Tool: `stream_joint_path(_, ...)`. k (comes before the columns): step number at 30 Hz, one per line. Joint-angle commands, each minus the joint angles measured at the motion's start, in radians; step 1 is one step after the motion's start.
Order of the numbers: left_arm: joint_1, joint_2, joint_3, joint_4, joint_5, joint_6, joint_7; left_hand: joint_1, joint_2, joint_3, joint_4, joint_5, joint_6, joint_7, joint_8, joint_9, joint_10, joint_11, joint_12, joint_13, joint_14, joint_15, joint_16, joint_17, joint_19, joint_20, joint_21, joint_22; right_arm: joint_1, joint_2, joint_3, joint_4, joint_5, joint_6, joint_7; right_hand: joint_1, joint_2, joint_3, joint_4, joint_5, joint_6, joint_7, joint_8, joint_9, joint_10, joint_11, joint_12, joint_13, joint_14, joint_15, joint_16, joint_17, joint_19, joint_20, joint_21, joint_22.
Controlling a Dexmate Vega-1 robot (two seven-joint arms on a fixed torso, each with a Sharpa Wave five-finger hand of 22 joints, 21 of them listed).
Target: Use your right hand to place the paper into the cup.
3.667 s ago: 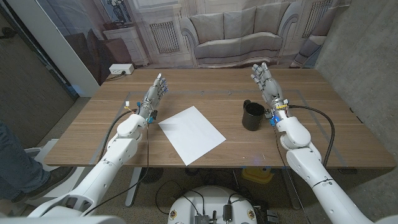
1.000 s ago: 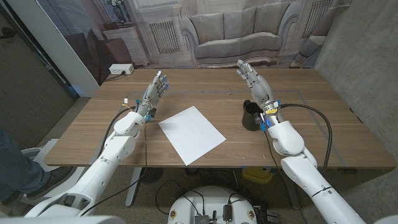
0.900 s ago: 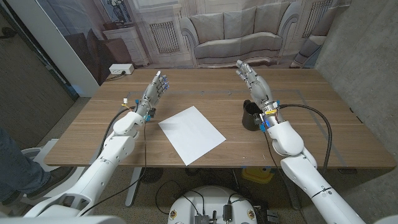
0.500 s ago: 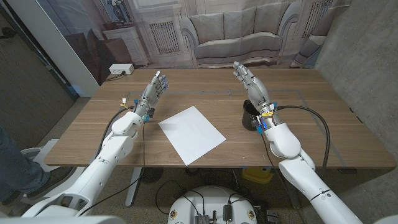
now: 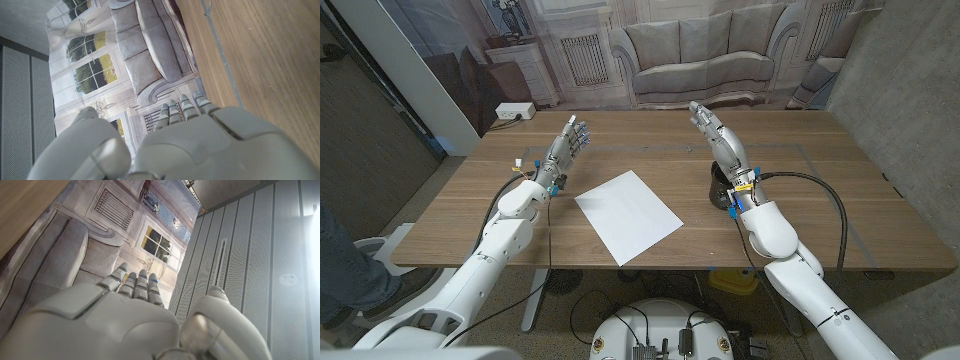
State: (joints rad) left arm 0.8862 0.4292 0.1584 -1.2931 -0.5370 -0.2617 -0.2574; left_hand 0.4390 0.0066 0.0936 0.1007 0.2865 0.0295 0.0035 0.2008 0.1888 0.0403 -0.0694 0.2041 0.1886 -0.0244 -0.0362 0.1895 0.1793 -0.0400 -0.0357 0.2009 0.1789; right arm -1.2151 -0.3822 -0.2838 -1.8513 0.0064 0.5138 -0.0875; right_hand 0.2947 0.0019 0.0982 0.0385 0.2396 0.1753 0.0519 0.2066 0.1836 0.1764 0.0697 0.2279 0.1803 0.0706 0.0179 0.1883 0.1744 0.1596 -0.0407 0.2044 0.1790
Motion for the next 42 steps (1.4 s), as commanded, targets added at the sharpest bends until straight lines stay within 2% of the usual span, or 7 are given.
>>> stream_joint_path(1, -0.004, -0.005, -0.01, 0.015, 0.0, -0.009, -0.013, 0.005, 0.004, -0.005, 0.0, -0.004, 0.007, -0.001, 0.003, 0.001, 0.003, 0.005, 0.002, 0.001, -0.004, -0.002, -0.003, 0.005, -0.005, -0.075, 0.004, 0.004, 0.006, -0.003, -0.021, -0.006, -0.042, -0.014, -0.025, 0.004, 0.004, 0.002, -0.009, -0.002, 0.011, -0.003, -0.006, 0.004, 0.007, -0.004, -0.002, 0.004, 0.004, 0.001, -0.003, 0.004, 0.008, -0.036, -0.002, 0.002)
stream_joint_path(17, 0.015, 0.006, -0.019, -0.017, -0.004, -0.005, -0.006, 0.006, 0.006, -0.007, 0.0, -0.005, 0.008, 0.0, 0.002, 0.001, 0.003, 0.001, 0.002, 0.001, -0.004, -0.001, -0.003, 0.005, -0.006, -0.076, 0.004, 0.004, 0.004, -0.007, -0.043, -0.009, -0.054, -0.012, -0.028, 0.016, 0.012, 0.007, -0.016, -0.003, 0.013, -0.002, -0.006, 0.004, 0.006, -0.004, -0.004, 0.004, 0.003, 0.0, -0.004, 0.004, 0.008, -0.036, -0.003, 0.002)
stream_joint_path(25, 0.024, 0.008, -0.021, -0.03, -0.013, -0.009, -0.002, 0.007, 0.006, -0.008, -0.001, -0.006, 0.008, 0.0, 0.002, 0.001, 0.003, -0.001, 0.001, 0.001, -0.005, -0.001, -0.003, 0.005, -0.006, -0.075, 0.004, 0.004, -0.007, -0.014, -0.044, -0.038, -0.105, -0.037, -0.051, 0.022, 0.015, 0.009, -0.02, -0.004, 0.014, -0.001, -0.007, 0.004, 0.007, -0.005, -0.005, 0.004, 0.003, 0.001, -0.005, 0.003, 0.008, -0.036, -0.004, 0.002)
stream_joint_path(42, 0.03, 0.013, -0.01, -0.045, -0.014, -0.014, 0.01, 0.009, 0.007, -0.011, -0.002, -0.006, 0.008, 0.001, 0.002, 0.001, 0.003, 0.003, 0.001, 0.001, -0.004, -0.001, -0.002, 0.005, -0.006, -0.075, 0.004, 0.004, -0.004, -0.028, -0.061, -0.049, -0.202, -0.049, -0.109, 0.031, 0.017, 0.011, -0.027, -0.006, 0.013, -0.002, -0.008, 0.005, 0.007, -0.007, -0.006, 0.004, 0.002, -0.001, -0.005, 0.003, 0.008, -0.036, -0.004, 0.002)
